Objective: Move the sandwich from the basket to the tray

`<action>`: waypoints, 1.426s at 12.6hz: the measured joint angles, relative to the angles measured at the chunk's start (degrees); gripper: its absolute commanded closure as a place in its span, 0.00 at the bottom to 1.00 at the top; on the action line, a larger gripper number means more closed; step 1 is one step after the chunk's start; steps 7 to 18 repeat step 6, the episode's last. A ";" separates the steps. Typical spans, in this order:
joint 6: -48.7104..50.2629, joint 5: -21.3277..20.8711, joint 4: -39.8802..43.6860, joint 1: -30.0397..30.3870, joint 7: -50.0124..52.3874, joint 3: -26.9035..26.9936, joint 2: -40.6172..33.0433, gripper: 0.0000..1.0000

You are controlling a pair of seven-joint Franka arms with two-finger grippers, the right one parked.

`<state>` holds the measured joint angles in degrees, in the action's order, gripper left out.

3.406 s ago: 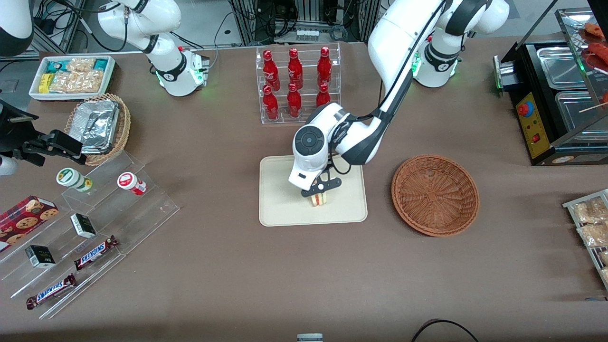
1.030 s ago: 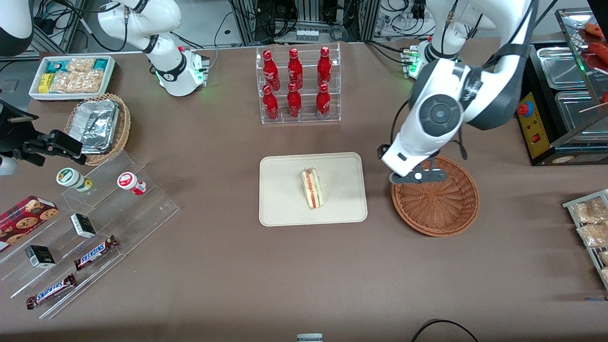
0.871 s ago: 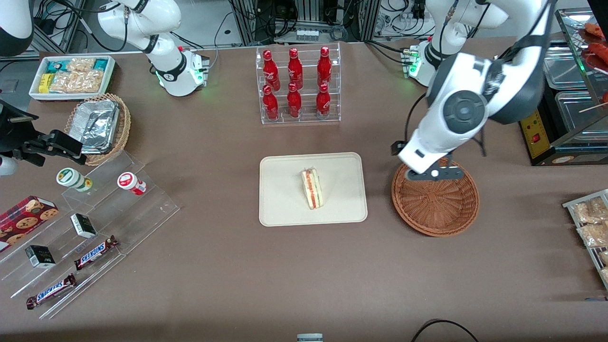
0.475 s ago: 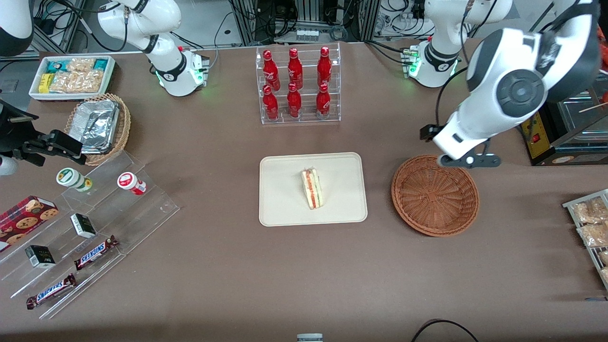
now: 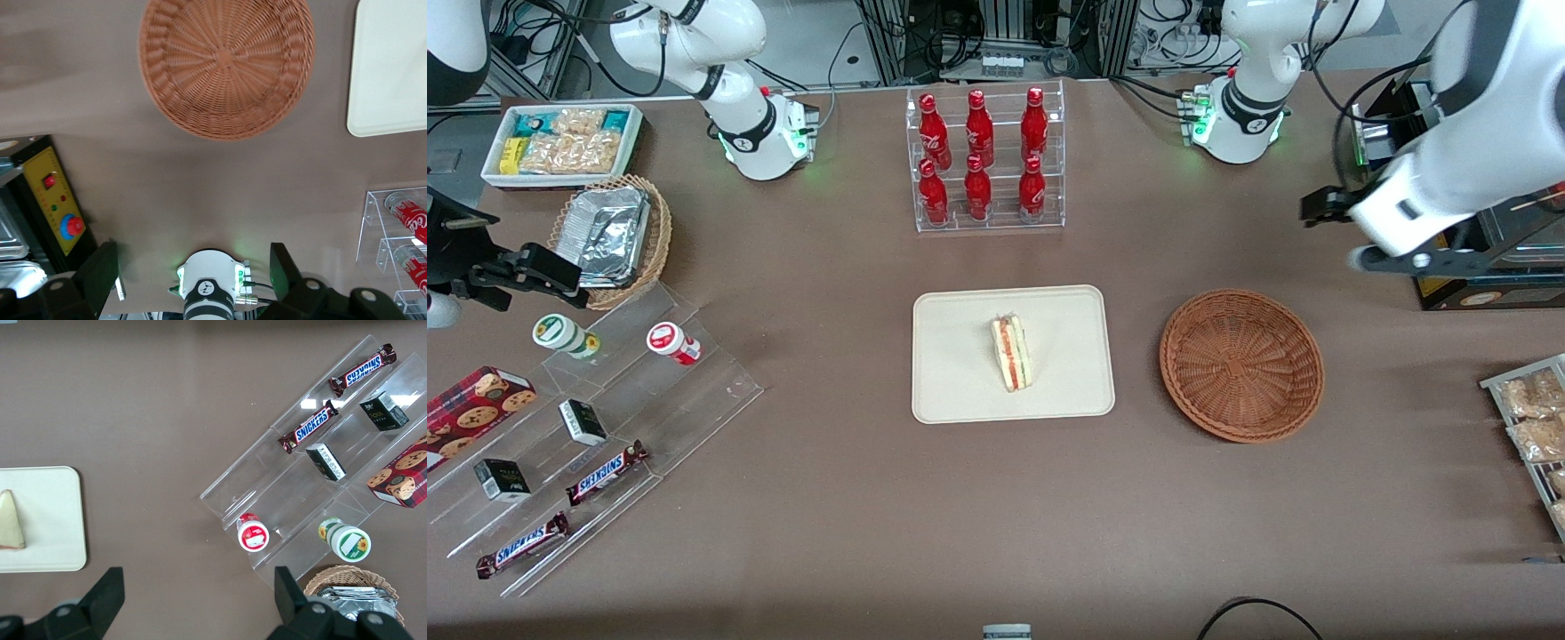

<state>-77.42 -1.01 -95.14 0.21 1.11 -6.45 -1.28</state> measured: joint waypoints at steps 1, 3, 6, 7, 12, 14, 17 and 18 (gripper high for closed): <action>0.29 -0.01 1.30 0.07 -1.10 1.71 0.00 0.00; 0.33 -1.41 2.77 0.10 -2.02 3.76 0.00 0.00; -3.67 -2.81 3.07 0.02 -2.07 3.95 0.47 0.00; -3.67 -2.81 3.07 0.02 -2.07 3.95 0.47 0.00; -3.67 -2.81 3.07 0.02 -2.07 3.95 0.47 0.00; -3.67 -2.81 3.07 0.02 -2.07 3.95 0.47 0.00; -3.67 -2.81 3.07 0.02 -2.07 3.95 0.47 0.00; -3.67 -2.81 3.07 0.02 -2.07 3.95 0.47 0.00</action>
